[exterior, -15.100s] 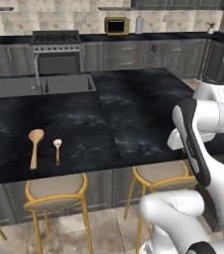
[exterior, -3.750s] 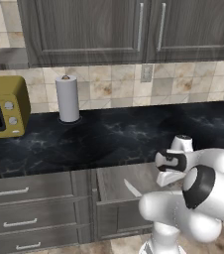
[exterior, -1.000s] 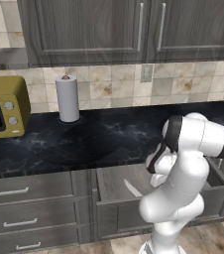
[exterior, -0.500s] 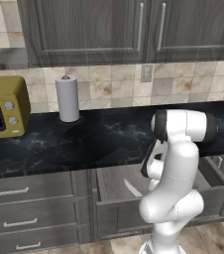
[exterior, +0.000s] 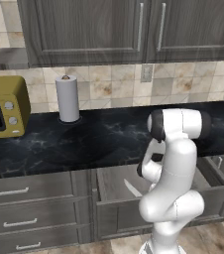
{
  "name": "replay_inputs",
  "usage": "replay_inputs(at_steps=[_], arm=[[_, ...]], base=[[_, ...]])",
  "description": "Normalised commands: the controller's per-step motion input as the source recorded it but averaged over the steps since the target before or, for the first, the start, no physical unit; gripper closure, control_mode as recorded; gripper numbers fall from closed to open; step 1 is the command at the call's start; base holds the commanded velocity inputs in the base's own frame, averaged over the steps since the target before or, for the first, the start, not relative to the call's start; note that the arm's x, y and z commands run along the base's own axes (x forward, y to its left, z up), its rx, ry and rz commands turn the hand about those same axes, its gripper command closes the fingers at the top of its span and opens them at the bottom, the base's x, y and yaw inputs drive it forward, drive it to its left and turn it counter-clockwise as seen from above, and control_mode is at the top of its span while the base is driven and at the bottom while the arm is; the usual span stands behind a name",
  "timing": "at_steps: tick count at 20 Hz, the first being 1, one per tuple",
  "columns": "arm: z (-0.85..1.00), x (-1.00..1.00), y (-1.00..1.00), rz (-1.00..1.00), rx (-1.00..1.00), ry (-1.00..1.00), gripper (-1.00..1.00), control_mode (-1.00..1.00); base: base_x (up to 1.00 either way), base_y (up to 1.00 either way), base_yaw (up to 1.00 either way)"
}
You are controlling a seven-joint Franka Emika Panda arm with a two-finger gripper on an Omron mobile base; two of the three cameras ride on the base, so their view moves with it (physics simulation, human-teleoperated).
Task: Pick up the metallic utensils from the counter and place them in the open drawer. Make sure not to pick up any wooden utensils.
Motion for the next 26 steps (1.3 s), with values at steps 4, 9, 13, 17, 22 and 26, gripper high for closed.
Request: replay_inputs(at_steps=[4,9,13,17,22,26], arm=[[0.0,0.0,0.0,0.0,0.0,0.0,-1.0,-1.0],[0.0,0.0,0.0,0.0,0.0,0.0,-1.0,-1.0],[0.06,0.05,0.0,0.0,0.0,0.0,-1.0,-1.0],[0.32,0.11,0.0,0.0,0.01,0.0,-1.0,-1.0],[0.46,0.2,-0.06,-0.01,0.03,0.0,-1.0,-1.0],[0.58,0.38,-0.11,-0.03,0.08,0.02,-1.0,-1.0]], base=[[0.0,0.0,0.0],[0.0,0.0,0.0],[0.0,0.0,0.0],[0.0,0.0,0.0],[0.0,0.0,0.0],[0.0,0.0,0.0]])
